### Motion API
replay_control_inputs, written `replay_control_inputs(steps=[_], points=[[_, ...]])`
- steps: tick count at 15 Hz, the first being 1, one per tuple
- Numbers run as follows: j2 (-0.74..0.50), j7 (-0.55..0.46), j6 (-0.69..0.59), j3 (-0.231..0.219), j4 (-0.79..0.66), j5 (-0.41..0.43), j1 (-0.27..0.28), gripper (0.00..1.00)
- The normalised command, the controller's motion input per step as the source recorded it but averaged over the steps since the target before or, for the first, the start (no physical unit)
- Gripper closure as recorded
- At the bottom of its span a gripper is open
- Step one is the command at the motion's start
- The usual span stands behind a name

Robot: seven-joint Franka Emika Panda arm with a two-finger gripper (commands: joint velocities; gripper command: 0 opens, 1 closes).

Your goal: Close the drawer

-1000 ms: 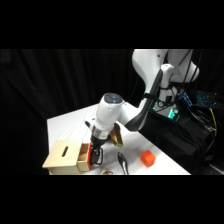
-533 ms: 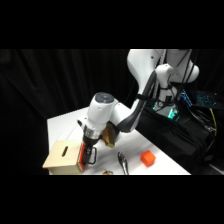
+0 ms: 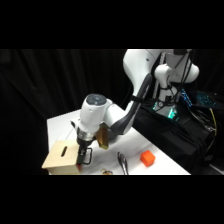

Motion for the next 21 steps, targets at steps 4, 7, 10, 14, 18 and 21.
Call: replay_control_inputs(steps=[4,7,10,14,18,21], points=[[-0.34,-0.37,-0.5,0.193,-0.03,0.086,-0.153,0.0],[-0.47,-0.34,-0.61,0.201,-0.06,0.022,-0.153,0.0],[-0.43,-0.37,-0.63,0.272,0.0,0.052,-0.221,0.0],[-0.31,-0.31,-0.53,0.248,0.05,0.089,-0.219,0.0],[-0.21,-0.23,-0.36,0.19,0.05,0.115,-0.196,0.0],[-0.19,-0.22,-0.3,0.161,0.02,0.164,-0.171,0.0]])
